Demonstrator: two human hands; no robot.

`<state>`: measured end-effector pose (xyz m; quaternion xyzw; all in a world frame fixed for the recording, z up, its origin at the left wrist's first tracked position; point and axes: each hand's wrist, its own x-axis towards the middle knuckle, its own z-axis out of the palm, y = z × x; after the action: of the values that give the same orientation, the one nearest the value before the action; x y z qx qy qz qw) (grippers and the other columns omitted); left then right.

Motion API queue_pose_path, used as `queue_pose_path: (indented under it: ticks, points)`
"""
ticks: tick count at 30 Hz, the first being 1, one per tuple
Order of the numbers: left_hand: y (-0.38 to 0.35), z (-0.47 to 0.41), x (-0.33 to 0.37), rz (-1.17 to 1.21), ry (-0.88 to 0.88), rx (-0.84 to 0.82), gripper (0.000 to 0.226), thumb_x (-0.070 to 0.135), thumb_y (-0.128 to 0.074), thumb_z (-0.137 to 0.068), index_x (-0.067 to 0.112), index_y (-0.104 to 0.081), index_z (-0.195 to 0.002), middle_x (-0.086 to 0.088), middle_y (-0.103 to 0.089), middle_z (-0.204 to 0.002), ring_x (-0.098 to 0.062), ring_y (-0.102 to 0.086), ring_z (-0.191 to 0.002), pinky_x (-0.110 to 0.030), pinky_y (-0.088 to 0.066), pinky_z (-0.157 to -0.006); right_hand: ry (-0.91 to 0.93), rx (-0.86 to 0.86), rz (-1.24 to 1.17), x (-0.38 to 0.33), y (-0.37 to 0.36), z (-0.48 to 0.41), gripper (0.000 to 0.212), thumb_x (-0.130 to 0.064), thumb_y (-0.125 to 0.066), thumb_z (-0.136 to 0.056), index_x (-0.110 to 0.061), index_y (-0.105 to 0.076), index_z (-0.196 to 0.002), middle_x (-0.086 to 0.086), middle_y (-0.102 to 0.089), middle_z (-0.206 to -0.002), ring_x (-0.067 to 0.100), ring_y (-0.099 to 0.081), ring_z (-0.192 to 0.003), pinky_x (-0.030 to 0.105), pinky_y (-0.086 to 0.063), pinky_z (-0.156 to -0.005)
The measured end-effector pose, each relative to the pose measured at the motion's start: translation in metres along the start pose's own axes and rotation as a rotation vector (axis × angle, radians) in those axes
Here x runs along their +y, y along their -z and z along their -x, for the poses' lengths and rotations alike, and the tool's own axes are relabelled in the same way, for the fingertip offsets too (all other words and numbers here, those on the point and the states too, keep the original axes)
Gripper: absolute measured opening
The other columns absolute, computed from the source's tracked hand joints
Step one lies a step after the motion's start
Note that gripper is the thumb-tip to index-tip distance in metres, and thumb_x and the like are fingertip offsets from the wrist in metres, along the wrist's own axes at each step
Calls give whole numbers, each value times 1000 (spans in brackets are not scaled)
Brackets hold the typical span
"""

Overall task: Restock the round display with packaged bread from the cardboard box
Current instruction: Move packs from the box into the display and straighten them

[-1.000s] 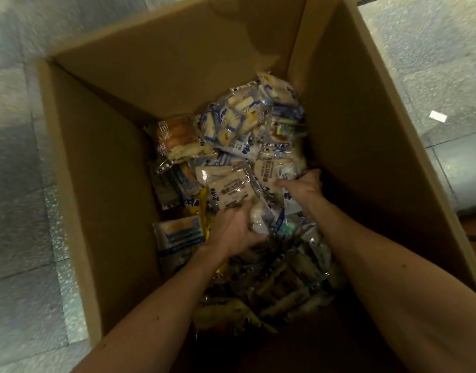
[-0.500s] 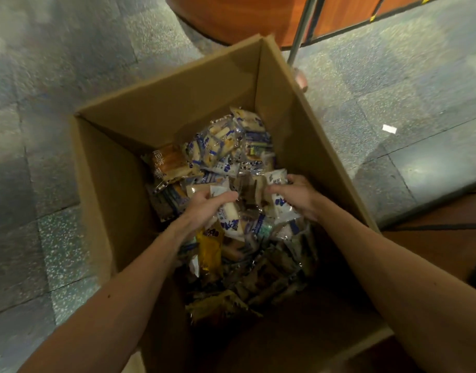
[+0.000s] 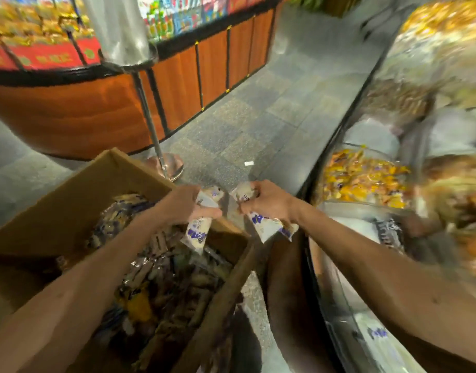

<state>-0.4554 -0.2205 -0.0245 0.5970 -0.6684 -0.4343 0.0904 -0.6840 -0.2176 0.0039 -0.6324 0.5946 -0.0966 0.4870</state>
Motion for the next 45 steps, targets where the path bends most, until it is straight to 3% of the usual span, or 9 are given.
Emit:
queue_pose_path:
  ticks: [4, 13, 18, 21, 23, 30, 35, 39, 45]
  points:
    - [-65, 25, 109, -184, -132, -62, 27, 31, -76, -83, 19, -53, -76, 1, -52, -69, -16, -50, -63, -27, -36, -59, -25, 226, -59, 74, 41, 131, 12, -19, -79, -71, -20, -68, -75, -2, -69, -72, 12, -63, -68, 25, -50, -62]
    - [-280, 113, 292, -172, -397, -459, 81, 72, -80, -58, 21, -61, -118, 7, -54, -120, -14, -59, -100, -28, -42, -78, -281, 621, -356, 221, 44, 442, 29, -11, -65, -87, -22, -50, -64, -10, -47, -52, 5, -40, -51, 20, -36, -49]
    - [-376, 152, 327, -179, -474, -666, 83, 77, -78, -55, 5, -66, -94, -14, -64, -90, -14, -59, -77, -33, -41, -71, -455, 855, -643, 277, -7, 525, 47, -43, -71, -57, -13, -57, -90, 2, -59, -85, 15, -54, -75, 35, -44, -65]
    - [-418, 173, 330, -94, -441, -808, 65, 64, -80, -65, 10, -72, -101, 4, -68, -107, -7, -62, -101, -30, -46, -92, -471, 873, -800, 291, -33, 539, 71, -46, -78, -54, -4, -59, -109, 14, -69, -107, 27, -67, -95, 46, -56, -83]
    - [-444, 179, 322, -28, -378, -830, 84, 74, -80, -56, 21, -67, -121, 7, -60, -133, -10, -54, -123, -37, -41, -109, -444, 895, -930, 285, -45, 541, 43, -35, -84, -69, -7, -65, -95, 9, -74, -91, 16, -72, -91, 36, -58, -86]
    - [-467, 170, 292, 154, -130, -760, 111, 79, -81, -50, 22, -45, -139, 7, -54, -135, -15, -51, -124, -41, -45, -106, -388, 950, -932, 278, -52, 504, 19, -17, -83, -80, -17, -68, -91, 6, -75, -83, 6, -67, -70, 30, -57, -76]
    - [-439, 138, 287, 230, -20, -939, 96, 98, -37, -67, 52, -25, -151, 11, -14, -163, -23, -12, -152, -59, -12, -120, -445, 934, -1025, 274, -37, 465, 23, -16, -84, -79, -19, -64, -89, -8, -74, -76, -7, -68, -71, 12, -53, -72]
    - [-423, 97, 274, 370, 142, -932, 70, 77, -42, -88, 36, -45, -145, -11, -59, -136, -26, -58, -120, -47, -50, -94, -442, 975, -1186, 275, -34, 445, 42, -15, -84, -75, -8, -65, -112, 5, -76, -108, 16, -73, -99, 29, -54, -90]
    - [-408, 73, 265, 463, 177, -989, 40, 29, -56, -100, 16, -50, -138, -16, -70, -118, -25, -71, -96, -43, -58, -79, -434, 1046, -1229, 281, -40, 446, 31, -3, -72, -84, 0, -63, -114, 10, -76, -105, 14, -73, -95, 27, -54, -90]
